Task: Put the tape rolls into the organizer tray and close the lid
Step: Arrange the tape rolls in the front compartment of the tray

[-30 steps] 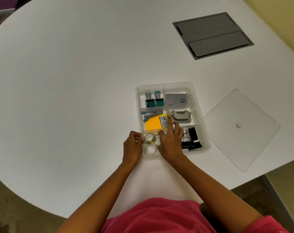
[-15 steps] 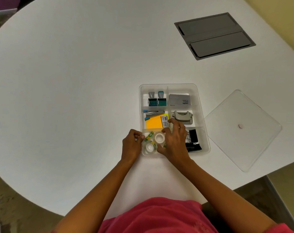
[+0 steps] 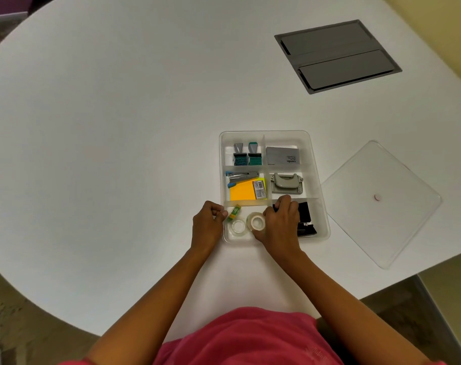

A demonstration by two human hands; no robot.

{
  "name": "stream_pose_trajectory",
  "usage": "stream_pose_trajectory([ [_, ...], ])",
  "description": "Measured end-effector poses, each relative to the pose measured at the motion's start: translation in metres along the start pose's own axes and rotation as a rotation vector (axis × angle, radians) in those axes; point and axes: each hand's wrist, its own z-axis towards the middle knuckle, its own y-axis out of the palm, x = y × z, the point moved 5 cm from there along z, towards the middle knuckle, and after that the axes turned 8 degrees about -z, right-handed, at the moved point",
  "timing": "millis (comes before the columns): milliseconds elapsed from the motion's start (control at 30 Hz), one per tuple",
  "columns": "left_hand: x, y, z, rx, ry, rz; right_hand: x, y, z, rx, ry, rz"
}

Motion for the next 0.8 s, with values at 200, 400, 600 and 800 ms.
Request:
stream_pose_trajectory([
  [200, 0.0, -0.001, 0.0, -0.004, -0.009, -0.007, -0.003, 0.003, 0.006, -0.054, -0.037, -0.042],
  [400, 0.0, 0.0, -0.003, 0.005, 0.005, 0.021, -0.025, 0.001, 0.002, -0.082, -0.387, 0.013],
  [600, 0.001, -0.001, -0.003, -0.006, 0.004, 0.018, -0.031, 0.01, 0.011, -0.168, -0.567, -0.152],
  [800, 0.002, -0.001, -0.004, 0.009, 0.001, 0.031, -0.034, 0.016, 0.019, -0.224, -0.645, -0.275],
])
